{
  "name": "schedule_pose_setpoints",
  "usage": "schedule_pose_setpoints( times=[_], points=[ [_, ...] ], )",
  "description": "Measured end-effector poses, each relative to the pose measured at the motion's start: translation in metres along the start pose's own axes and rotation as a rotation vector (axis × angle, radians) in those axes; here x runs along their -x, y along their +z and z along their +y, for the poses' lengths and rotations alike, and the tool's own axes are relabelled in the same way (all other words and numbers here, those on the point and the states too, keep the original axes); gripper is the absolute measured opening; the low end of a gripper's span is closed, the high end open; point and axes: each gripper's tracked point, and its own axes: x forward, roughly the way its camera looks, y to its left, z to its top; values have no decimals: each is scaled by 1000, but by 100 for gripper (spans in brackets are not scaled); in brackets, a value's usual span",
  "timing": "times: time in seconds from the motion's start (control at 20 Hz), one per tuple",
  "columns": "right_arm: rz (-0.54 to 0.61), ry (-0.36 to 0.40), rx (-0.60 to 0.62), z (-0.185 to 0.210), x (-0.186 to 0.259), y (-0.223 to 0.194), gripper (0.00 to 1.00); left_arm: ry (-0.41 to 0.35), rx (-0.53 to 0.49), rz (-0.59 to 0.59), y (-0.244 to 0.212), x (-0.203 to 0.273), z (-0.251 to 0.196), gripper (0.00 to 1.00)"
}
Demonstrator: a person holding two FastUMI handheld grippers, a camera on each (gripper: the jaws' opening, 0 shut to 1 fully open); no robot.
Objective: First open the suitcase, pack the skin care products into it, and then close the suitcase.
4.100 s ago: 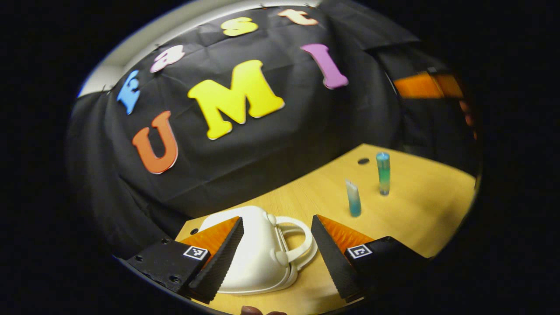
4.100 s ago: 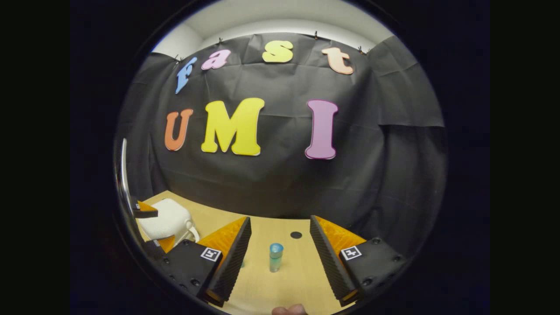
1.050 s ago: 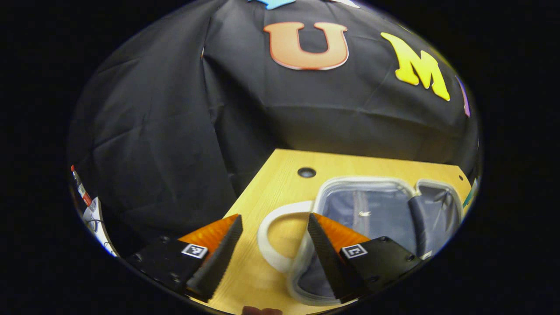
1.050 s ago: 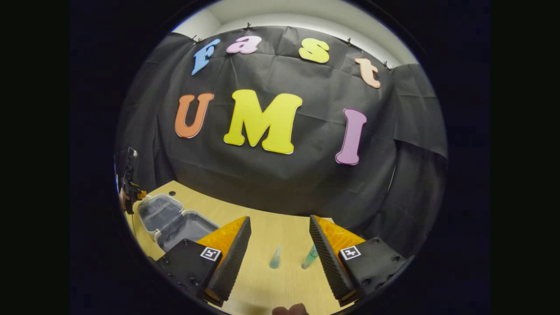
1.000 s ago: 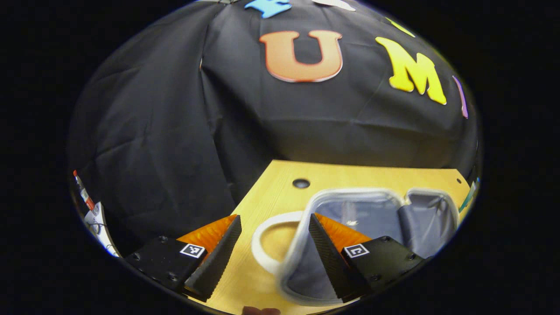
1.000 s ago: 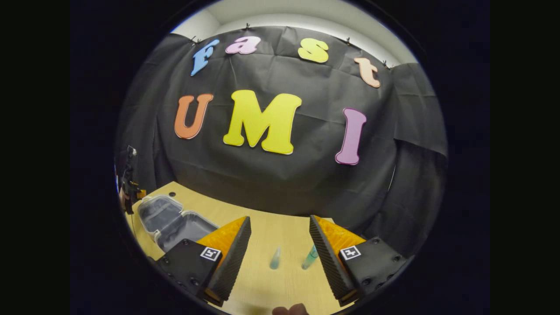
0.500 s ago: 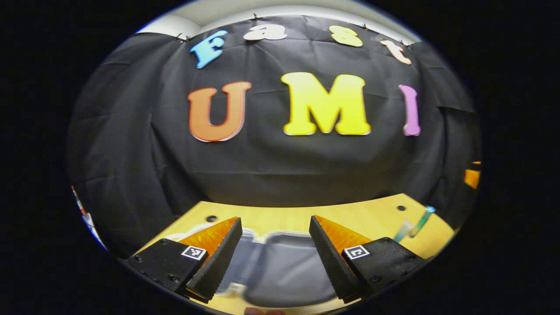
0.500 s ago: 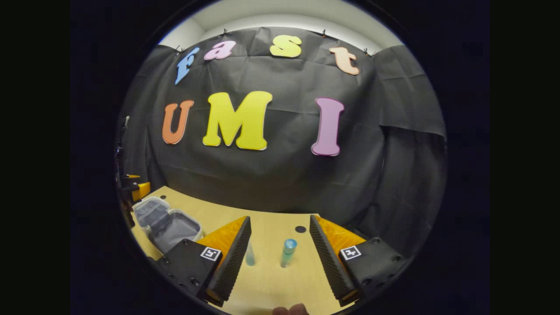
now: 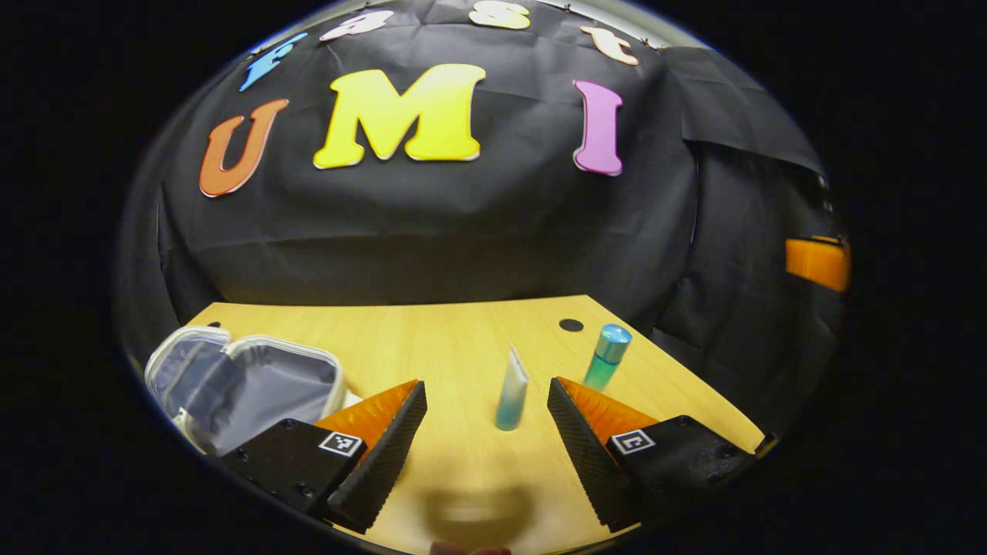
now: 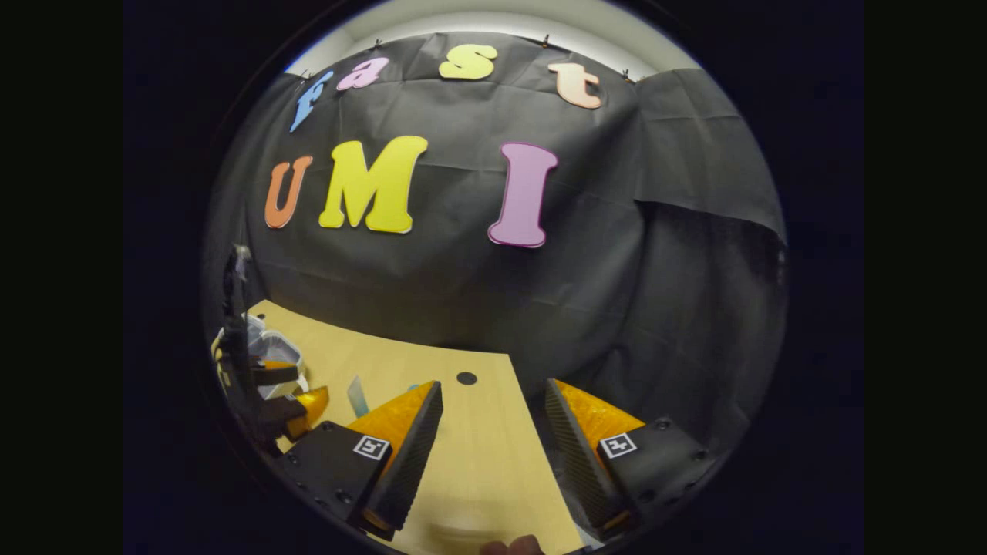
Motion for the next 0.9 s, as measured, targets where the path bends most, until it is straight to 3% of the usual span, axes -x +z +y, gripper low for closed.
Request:
schedule_pose_setpoints(
  times=[0.4, 0.5, 0.55, 0.7, 0.75, 0.8, 0.9],
  points=[
    [93, -31, 27, -37, -5, -36, 80, 58, 83, 160, -68, -81, -9, 99],
    [105, -28, 18, -36, -9, -42, 80, 53, 69, 163, -70, -89, -8, 90],
    [111, -24, 16, -34, -12, -44, 80, 53, 52, 166, -70, -92, -7, 94],
    [118, 0, 24, -20, -20, -48, 80, 36, 29, 173, -74, -99, -9, 73],
    [120, 11, 30, -15, -22, -50, 80, 25, 24, 176, -75, -101, -11, 75],
    [122, 28, 33, -8, -24, -52, 80, 20, 16, 172, -74, -103, -12, 58],
    [133, 74, 37, 6, -29, -60, 80, 17, 3, 172, -73, -105, -12, 43]
  ],
)
